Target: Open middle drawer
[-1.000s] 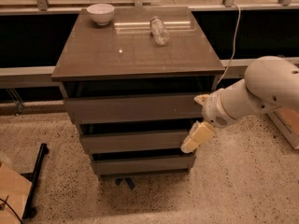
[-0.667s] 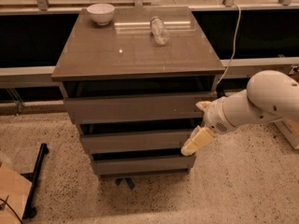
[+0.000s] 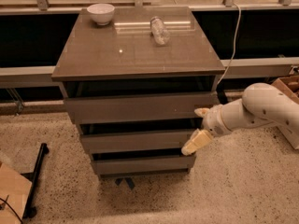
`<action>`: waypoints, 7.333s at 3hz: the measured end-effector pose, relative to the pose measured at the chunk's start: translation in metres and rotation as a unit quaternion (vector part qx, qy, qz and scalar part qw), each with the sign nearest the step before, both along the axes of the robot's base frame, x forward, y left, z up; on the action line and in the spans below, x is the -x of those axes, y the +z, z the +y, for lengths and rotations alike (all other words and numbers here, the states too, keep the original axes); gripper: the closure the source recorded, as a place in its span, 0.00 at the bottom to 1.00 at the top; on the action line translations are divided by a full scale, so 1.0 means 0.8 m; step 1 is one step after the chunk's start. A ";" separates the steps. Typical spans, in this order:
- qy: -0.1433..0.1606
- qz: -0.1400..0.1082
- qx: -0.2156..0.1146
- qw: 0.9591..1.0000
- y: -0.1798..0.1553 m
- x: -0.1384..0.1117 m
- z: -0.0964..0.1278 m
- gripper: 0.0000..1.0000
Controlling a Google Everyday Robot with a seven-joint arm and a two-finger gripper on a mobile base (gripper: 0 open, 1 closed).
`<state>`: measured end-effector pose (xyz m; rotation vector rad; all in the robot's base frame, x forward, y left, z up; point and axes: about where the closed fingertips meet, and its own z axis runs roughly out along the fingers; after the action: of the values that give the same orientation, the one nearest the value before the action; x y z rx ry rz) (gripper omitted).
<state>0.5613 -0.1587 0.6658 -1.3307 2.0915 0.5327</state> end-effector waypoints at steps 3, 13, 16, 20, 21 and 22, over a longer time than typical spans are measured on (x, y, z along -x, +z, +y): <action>-0.006 0.052 -0.034 0.998 -0.098 -0.044 -0.017 0.00; -0.070 0.105 -0.113 0.986 -0.254 -0.138 0.005 0.67; -0.068 0.107 -0.114 0.985 -0.255 -0.137 0.009 0.82; -0.052 0.116 -0.083 0.988 -0.242 -0.083 0.012 0.00; -0.054 0.119 -0.084 0.988 -0.245 -0.081 0.010 0.00; -0.057 0.157 -0.089 0.982 -0.272 -0.074 0.005 0.18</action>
Offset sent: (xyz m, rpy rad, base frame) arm 0.0527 -0.0299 -0.1139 0.0998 0.1554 -0.0405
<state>0.6202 -0.1551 0.4485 -1.0711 2.2909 0.9070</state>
